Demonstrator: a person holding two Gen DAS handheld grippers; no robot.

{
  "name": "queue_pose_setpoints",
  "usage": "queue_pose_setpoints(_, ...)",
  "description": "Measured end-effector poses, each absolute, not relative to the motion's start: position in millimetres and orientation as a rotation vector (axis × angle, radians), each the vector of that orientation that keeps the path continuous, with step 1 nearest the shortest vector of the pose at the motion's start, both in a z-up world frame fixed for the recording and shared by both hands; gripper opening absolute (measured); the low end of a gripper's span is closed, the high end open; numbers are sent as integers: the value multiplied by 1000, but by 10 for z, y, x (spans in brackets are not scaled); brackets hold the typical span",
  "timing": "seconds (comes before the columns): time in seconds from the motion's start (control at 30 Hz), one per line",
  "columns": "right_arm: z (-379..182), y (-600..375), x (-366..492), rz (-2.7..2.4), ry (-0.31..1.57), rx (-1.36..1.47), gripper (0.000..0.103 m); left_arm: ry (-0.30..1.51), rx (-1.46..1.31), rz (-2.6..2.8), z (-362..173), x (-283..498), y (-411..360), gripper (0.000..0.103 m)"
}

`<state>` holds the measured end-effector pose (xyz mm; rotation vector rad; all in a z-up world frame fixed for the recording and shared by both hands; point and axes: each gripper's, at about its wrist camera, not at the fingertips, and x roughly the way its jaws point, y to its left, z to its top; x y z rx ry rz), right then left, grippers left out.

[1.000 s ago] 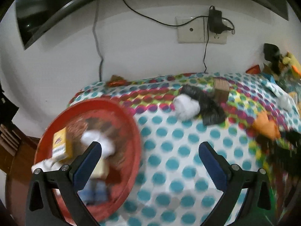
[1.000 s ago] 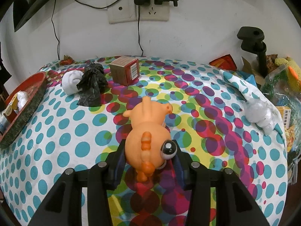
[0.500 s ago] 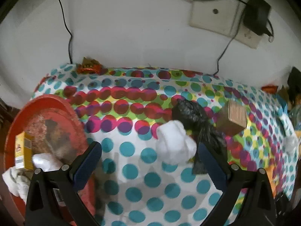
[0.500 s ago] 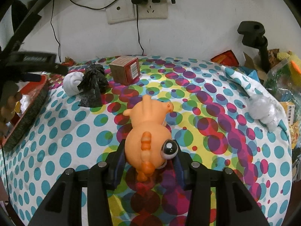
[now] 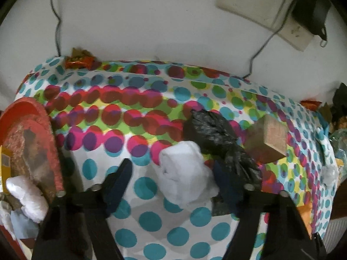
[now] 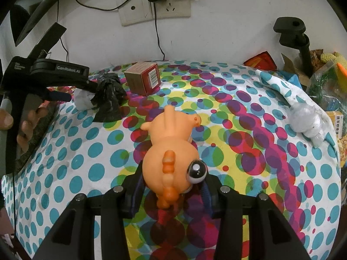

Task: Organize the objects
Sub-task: 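Close the left gripper on the white rolled sock and lift it, then carry the white sock with the left gripper onto the red tray and release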

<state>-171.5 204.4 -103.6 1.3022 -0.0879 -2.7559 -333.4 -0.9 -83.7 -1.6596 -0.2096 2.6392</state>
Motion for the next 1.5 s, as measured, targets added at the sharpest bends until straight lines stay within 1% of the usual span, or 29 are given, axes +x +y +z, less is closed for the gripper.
queue_pose_setpoints(0.03,-1037,2046,-1716,-2755,-90,1302,45,-211,-1649,2626,-831,-3330,8,55)
queue_pose_setpoints(0.07,-1038,2044,-1716,-2756,-89,1302,45,-219,-1639,2617,-819,-3324,21,44)
queue_pose_setpoints(0.1,-1039,2045,-1715,-2756,-87,1302,45,-225,-1631,2611,-799,-3315,37,44)
queue_pose_setpoints(0.17,-1040,2044,-1712,-2756,-89,1302,45,-181,-1629,2633,-765,-3296,77,42)
queue_pose_setpoints(0.23,-1041,2043,-1711,-2756,-88,1302,45,-126,-1608,2650,-727,-3260,101,42)
queue_pose_setpoints(0.57,-1042,2047,-1713,-2757,-83,1303,45,35,-1518,2735,-472,-2951,18,42)
queue_pose_setpoints(1.13,-1050,2041,-1715,-2766,-45,1313,45,83,-1485,2784,-150,-2454,-186,42)
queue_pose_setpoints(1.5,-1044,1995,-1710,-2782,1,1318,45,94,-1460,2843,10,-2189,-542,42)
